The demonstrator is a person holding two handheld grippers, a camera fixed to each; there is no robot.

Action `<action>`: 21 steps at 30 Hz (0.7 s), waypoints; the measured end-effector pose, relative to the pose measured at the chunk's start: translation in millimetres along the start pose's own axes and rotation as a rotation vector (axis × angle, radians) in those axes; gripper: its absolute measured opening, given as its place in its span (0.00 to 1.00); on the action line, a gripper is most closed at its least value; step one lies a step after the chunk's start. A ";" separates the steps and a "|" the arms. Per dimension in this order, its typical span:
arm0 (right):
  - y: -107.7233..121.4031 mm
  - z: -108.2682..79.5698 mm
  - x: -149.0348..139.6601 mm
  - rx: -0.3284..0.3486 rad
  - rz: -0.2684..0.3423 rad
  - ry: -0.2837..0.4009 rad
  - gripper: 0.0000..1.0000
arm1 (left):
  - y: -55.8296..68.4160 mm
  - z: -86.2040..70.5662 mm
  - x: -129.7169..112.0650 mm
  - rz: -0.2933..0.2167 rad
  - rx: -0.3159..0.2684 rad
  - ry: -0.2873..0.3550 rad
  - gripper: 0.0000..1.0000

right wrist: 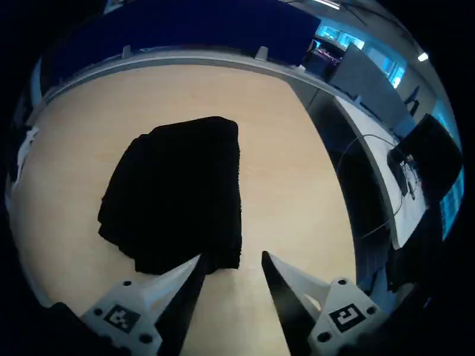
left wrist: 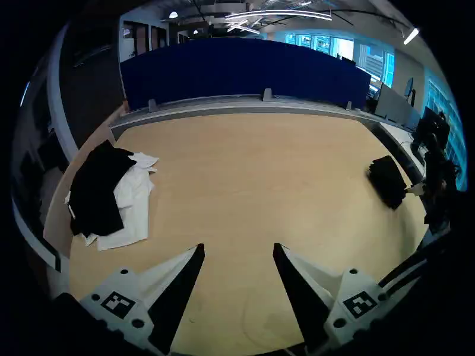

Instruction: Fold towel

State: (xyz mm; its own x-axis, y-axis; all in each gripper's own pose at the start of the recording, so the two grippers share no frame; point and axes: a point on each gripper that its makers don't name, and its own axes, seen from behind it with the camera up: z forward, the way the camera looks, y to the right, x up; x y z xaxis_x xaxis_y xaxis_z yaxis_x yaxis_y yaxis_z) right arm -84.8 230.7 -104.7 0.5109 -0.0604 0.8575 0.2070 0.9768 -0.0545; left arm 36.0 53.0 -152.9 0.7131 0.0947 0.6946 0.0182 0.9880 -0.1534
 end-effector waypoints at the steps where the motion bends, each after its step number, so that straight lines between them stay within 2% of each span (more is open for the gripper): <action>1: -1.0 -2.1 -0.2 0.003 0.004 0.004 0.89 | -0.4 -0.1 0.5 -0.001 0.000 0.001 0.85; 3: -2.5 -5.7 -0.7 0.005 0.011 0.014 0.97 | -1.0 -0.1 1.7 -0.002 -0.001 0.004 0.85; 15: -19.8 -25.6 11.5 0.030 0.036 0.082 0.97 | -5.5 1.0 6.3 -0.003 -0.008 0.019 0.85; 21: -41.2 -43.1 35.8 0.070 0.044 0.167 0.97 | -8.7 1.7 12.2 -0.010 -0.009 0.039 0.85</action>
State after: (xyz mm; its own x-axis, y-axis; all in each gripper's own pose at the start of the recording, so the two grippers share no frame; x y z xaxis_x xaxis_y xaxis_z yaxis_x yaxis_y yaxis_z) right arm -39.0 179.5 -93.8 0.6511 -0.0447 0.7577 0.1260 0.9908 -0.0498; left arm 43.4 45.7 -141.8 0.7395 0.0799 0.6684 0.0314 0.9878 -0.1528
